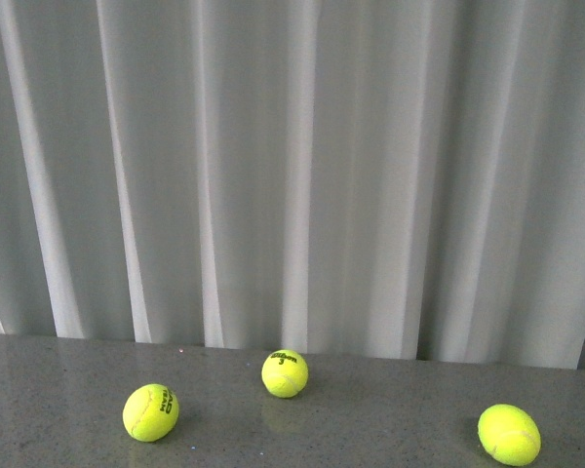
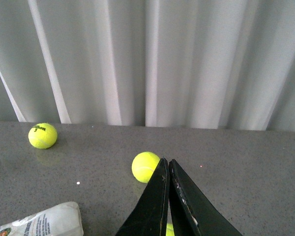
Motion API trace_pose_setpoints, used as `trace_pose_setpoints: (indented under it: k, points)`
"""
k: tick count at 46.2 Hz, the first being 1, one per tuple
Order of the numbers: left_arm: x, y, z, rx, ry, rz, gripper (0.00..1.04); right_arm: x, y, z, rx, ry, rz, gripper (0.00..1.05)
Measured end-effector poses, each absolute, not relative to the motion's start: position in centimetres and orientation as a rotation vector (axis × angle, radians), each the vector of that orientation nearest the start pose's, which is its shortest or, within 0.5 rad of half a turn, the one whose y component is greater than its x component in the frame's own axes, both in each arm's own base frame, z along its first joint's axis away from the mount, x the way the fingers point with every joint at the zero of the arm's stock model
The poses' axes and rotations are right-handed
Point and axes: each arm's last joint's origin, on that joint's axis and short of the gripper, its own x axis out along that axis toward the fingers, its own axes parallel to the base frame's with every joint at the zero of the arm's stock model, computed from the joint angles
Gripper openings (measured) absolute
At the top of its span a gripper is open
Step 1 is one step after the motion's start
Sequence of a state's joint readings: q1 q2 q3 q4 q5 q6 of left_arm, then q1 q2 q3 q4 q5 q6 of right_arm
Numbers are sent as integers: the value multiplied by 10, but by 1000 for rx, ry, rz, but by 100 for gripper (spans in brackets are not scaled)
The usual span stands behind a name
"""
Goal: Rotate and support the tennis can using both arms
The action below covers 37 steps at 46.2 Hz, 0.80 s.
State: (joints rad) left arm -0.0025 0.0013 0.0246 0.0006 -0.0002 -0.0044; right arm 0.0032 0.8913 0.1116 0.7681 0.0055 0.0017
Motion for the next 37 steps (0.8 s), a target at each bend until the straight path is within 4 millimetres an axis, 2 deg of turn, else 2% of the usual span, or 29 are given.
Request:
trace_pose_setpoints:
  k: [10,16,37]
  points:
    - [96,0,172,-4,-24,-2,98,151,0,172,1,11,1,3]
    - [96,0,172,-4,-24,-2,98,142,0,161,1,21,0,3]
    - [96,0,172,-4,-24,-2,98,124,0,167,1,-4,2,3]
